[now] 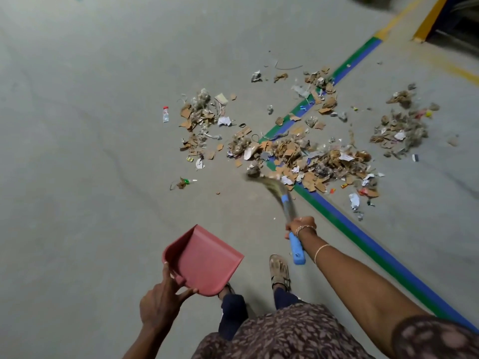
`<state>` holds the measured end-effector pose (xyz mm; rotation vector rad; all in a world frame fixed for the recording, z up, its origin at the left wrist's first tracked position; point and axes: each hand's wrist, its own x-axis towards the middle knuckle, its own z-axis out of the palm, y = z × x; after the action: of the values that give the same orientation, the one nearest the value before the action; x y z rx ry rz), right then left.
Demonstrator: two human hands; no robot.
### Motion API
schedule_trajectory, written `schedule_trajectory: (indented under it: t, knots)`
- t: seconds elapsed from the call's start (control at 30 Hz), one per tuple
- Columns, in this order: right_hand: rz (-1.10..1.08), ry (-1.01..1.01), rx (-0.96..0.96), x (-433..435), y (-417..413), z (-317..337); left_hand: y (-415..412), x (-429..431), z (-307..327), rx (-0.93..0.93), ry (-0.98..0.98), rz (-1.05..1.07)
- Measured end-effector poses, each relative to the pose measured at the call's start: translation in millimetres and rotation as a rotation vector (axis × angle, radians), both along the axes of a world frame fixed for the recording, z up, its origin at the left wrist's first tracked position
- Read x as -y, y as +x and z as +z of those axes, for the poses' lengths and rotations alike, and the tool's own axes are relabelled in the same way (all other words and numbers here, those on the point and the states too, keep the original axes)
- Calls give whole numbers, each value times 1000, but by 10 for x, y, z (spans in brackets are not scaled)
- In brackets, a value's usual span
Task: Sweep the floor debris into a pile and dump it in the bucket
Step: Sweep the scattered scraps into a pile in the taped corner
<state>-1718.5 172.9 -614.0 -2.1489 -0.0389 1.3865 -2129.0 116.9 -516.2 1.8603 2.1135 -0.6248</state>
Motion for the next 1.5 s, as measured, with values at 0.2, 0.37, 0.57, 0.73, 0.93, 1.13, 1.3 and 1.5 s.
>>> schedule_trajectory:
  t: [0.2, 0.37, 0.57, 0.73, 0.93, 1.13, 1.3, 1.5]
  knots:
    - [-86, 109, 163, -435, 741, 227, 137, -5, 10, -25, -19, -22]
    - [-106, 151, 158, -359, 1259, 206, 314, -173, -49, 19, 15, -58]
    - [-122, 160, -31, 286, 1191, 312, 590, -364, -151, 90, 19, -143]
    - [122, 32, -167, 1076, 934, 336, 725, -369, -261, 104, 15, -167]
    - [259, -137, -199, 1447, 716, 190, 687, -273, -307, 74, -1, -205]
    - [174, -106, -65, 1099, 959, -99, 561, -192, -280, 45, -39, -226]
    - [107, -80, 34, 485, 1108, 120, 521, -151, -196, 36, -34, -202]
    - [-30, 30, 171, 223, 1206, 375, 537, -193, -113, 41, -7, -187]
